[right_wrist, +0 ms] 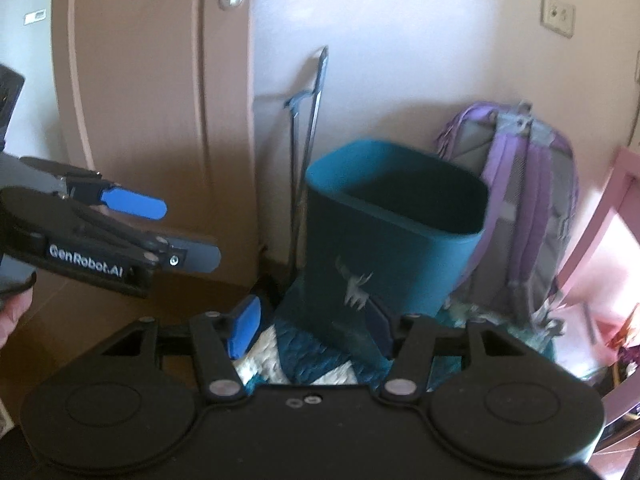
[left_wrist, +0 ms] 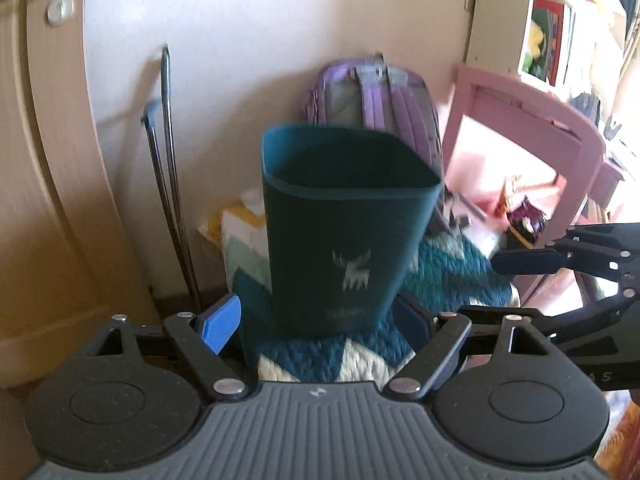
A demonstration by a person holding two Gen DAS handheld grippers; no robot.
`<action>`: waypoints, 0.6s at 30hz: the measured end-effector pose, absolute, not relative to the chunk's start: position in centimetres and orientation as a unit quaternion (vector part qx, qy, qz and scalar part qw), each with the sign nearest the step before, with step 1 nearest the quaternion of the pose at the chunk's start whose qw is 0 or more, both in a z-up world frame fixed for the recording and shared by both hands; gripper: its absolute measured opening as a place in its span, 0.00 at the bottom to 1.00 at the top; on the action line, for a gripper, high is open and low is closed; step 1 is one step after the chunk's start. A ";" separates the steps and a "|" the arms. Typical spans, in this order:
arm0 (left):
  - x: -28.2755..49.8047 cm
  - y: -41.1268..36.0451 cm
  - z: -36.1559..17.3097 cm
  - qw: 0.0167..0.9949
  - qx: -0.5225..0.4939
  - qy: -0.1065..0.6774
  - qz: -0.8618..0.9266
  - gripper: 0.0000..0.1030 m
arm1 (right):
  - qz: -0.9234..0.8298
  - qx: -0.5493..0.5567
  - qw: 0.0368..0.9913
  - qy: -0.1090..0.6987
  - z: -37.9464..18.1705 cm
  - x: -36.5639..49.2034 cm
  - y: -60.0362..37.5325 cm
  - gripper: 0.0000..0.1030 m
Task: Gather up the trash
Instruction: 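Move both tools back down toward the remaining floor trash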
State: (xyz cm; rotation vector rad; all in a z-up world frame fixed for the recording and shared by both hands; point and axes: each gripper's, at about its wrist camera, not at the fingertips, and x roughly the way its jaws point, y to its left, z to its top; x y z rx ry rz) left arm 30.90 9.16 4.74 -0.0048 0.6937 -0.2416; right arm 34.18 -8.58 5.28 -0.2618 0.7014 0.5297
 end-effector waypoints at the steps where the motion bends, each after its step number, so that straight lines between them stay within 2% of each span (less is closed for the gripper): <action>1: 30.7 9.5 4.0 0.931 -0.005 0.344 -0.120 0.82 | 0.259 -0.127 0.894 0.342 4.5 33.9 -8.4 0.56; 3: 30.5 10.2 2.4 0.928 -0.006 0.354 -0.117 0.85 | 0.267 -0.131 0.889 0.349 2.5 33.2 -7.9 0.56; 5: 30.5 10.9 0.6 0.924 -0.008 0.364 -0.115 0.99 | 0.276 -0.136 0.884 0.353 0.4 32.6 -7.5 0.56; 11: 31.1 13.1 -6.7 0.906 -0.015 0.410 -0.102 0.99 | 0.298 -0.149 0.853 0.403 -7.9 31.9 -6.3 0.56; 18: 31.6 14.5 -17.5 0.873 0.016 0.480 -0.087 0.99 | 0.329 -0.193 0.804 0.457 -18.7 30.7 -4.8 0.56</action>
